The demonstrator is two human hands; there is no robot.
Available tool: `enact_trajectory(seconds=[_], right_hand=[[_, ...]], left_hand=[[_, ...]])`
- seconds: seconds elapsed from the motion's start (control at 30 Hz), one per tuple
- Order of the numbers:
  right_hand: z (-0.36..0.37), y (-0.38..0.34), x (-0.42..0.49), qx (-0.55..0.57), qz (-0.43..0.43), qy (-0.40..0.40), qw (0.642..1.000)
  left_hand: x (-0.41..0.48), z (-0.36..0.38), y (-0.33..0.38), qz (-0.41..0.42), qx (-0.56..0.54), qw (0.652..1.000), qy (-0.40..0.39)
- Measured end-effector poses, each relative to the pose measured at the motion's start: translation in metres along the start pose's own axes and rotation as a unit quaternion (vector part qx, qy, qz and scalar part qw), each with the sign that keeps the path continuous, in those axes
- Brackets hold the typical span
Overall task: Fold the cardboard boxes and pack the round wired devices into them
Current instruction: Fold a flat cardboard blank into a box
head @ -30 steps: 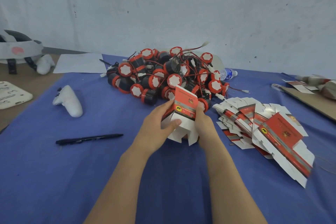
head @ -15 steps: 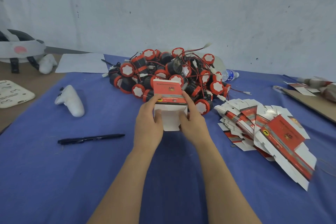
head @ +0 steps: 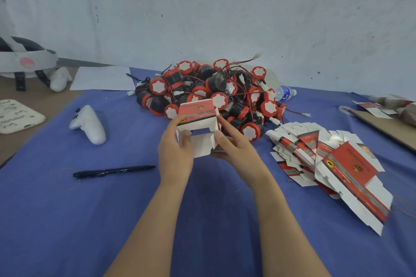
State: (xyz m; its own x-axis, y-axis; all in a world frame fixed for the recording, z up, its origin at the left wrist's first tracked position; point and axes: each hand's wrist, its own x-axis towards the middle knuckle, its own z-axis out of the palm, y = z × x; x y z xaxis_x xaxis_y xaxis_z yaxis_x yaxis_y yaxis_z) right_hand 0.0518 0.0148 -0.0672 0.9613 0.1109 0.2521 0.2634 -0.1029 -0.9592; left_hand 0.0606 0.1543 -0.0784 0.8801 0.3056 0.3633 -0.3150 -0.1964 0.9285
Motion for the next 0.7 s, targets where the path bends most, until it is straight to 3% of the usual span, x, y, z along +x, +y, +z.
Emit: enact_trajectory(seconds=[0.17, 0.3, 0.43, 0.5, 0.7], right_hand=[[0.014, 0.010, 0.004, -0.136, -0.009, 0.126, 0.983], [0.008, 0.014, 0.005, -0.210, 0.016, 0.176, 0.962], [-0.003, 0.015, 0.007, -0.254, 0.063, 0.199, 0.944], [-0.008, 0.016, 0.008, -0.262, 0.086, 0.205, 0.939], [-0.010, 0.013, 0.007, -0.252, 0.101, 0.188, 0.944]], left_hand=[[-0.006, 0.007, -0.003, 0.039, 0.053, 0.998, -0.017], [-0.009, 0.007, -0.002, 0.077, 0.064, 0.992, -0.074], [-0.009, 0.007, 0.003, 0.057, -0.030, 0.980, -0.186], [-0.007, 0.006, 0.004, 0.039, -0.064, 0.976, -0.206], [-0.003, 0.002, 0.000, 0.100, 0.019, 0.970, -0.219]])
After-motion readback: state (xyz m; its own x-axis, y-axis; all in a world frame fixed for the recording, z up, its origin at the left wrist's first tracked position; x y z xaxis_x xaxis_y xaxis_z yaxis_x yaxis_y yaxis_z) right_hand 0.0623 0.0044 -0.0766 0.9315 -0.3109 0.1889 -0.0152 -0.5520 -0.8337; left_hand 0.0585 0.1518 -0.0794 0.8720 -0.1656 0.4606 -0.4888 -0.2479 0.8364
